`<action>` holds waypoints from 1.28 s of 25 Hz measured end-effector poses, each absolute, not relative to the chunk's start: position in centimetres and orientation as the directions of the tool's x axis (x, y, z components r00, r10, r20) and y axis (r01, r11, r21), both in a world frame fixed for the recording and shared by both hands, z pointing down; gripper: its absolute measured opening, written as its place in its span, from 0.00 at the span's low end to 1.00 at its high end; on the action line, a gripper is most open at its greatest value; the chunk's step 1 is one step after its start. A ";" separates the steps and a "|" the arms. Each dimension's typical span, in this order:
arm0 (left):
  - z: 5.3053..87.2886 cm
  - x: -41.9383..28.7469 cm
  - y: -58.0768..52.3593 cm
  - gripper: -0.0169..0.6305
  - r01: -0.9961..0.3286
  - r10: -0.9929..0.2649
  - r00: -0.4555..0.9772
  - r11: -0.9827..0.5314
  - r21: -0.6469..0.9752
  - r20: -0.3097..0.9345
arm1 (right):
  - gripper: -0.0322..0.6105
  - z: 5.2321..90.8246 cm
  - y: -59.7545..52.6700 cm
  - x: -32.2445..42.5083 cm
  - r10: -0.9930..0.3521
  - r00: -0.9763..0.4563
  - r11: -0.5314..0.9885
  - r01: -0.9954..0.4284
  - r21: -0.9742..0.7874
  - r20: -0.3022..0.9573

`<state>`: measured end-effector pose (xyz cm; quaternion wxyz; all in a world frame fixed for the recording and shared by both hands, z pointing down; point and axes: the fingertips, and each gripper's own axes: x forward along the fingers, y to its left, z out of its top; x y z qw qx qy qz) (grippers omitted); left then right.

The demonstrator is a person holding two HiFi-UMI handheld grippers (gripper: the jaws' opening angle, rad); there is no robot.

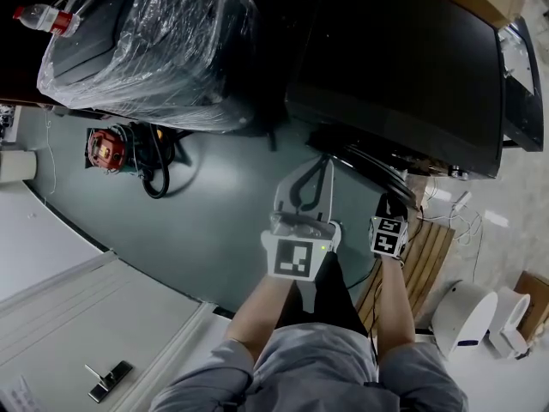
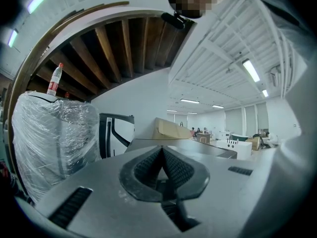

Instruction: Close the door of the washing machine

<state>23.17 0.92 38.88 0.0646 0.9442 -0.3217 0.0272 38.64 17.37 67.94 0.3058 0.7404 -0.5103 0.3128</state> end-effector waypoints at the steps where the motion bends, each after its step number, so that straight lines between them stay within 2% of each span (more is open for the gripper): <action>1: 39.0 23.3 0.8 0.02 -0.614 -0.606 0.790 -0.783 0.103 0.095 | 0.07 68.0 17.2 38.9 -0.564 0.282 -0.293 -0.947 0.131 0.776; 12: 39.1 25.0 0.5 0.02 -0.620 -0.614 0.784 -0.777 0.108 0.090 | 0.05 68.3 13.9 42.6 -0.579 0.278 -0.321 -0.942 0.100 0.766; 17: 39.2 24.8 0.6 0.02 -0.618 -0.611 0.786 -0.782 0.084 0.094 | 0.05 69.2 12.0 41.3 -0.567 0.192 -0.209 -0.974 0.086 0.801; 32: 37.8 23.7 1.1 0.02 -0.628 -0.624 0.778 -0.773 0.094 0.069 | 0.05 66.6 12.3 41.8 -0.595 0.277 -0.272 -0.953 0.135 0.754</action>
